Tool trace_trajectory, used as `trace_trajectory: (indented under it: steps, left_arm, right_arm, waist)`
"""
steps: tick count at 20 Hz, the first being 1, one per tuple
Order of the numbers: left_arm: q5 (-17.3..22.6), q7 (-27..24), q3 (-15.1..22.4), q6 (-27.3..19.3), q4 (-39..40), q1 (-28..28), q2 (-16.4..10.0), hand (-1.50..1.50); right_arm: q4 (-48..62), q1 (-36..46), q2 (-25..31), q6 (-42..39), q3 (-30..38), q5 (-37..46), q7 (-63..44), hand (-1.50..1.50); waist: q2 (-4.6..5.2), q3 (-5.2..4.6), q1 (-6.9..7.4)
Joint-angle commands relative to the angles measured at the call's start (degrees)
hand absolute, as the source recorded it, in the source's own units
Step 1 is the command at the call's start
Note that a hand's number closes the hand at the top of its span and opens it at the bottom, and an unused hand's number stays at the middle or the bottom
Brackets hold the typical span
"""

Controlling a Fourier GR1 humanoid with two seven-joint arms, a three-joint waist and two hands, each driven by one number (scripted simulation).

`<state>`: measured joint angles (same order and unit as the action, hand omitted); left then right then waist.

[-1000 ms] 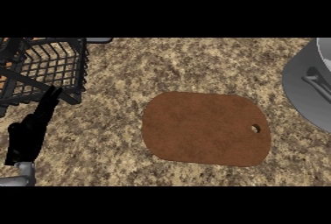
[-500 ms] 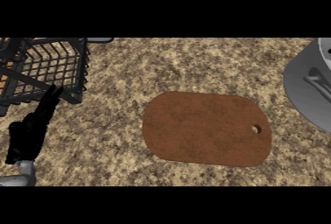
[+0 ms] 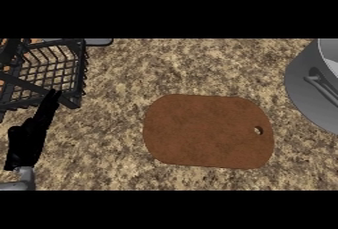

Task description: Pick the bell pepper from the cutting board and place it in the pot

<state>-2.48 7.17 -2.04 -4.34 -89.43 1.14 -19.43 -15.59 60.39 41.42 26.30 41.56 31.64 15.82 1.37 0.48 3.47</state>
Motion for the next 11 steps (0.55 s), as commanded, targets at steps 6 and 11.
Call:
trace_trajectory:
  steps: [6, 11]
  left_arm:
    - [0.2, -1.3, -2.8, 1.0, 3.2, -0.6, -1.0, 0.0]
    - [1.2, 1.1, -3.1, 2.3, -2.0, -5.1, -0.7, 0.0]
  right_arm:
    - [1.6, -5.1, 0.4, -10.0, 5.6, -8.6, 7.8, -1.5]
    - [-2.3, -11.1, 3.3, -14.7, 6.8, -12.7, 9.5, -1.5]
  waist:
    - [-0.67, -0.34, -1.92]
    - [-1.39, -0.43, -3.04]
